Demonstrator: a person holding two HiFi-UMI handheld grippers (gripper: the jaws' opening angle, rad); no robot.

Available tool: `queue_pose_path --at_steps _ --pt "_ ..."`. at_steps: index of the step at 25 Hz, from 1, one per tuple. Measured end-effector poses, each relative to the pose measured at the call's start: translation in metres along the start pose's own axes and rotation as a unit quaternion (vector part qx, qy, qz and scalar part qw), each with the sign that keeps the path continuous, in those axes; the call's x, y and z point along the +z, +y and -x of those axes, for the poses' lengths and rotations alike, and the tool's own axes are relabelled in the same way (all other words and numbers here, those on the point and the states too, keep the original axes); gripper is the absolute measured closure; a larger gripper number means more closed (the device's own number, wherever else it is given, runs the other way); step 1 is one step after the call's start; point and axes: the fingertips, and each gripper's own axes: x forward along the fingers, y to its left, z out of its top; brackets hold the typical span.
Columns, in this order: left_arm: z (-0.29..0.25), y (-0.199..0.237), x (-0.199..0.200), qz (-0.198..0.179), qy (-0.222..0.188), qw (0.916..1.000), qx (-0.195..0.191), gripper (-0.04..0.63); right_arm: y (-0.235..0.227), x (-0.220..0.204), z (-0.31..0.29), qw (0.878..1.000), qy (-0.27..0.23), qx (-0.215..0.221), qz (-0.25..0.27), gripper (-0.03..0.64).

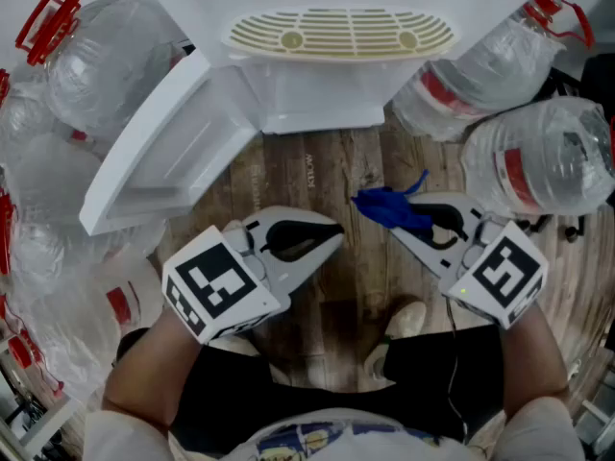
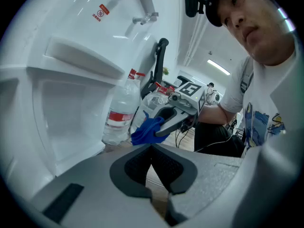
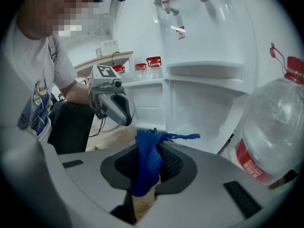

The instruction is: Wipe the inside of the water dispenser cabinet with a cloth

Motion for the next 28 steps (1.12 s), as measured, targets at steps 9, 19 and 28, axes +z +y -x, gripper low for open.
queue_pose_path --at_steps 9,19,28 --pt "-0.002 -0.001 0.000 -0.008 0.001 1.0000 -0.006 0.599 -0.008 0.003 -0.008 1.000 0.001 -0.010 -0.012 0.548" --pt "-0.005 0.002 0.008 -0.014 -0.007 0.9998 -0.012 0.599 -0.069 0.034 -0.063 0.993 -0.083 -0.086 0.005 0.545" --pt "0.003 -0.002 0.015 -0.019 -0.025 0.9995 -0.001 0.599 -0.188 0.080 -0.161 0.963 -0.190 -0.189 0.018 0.545"
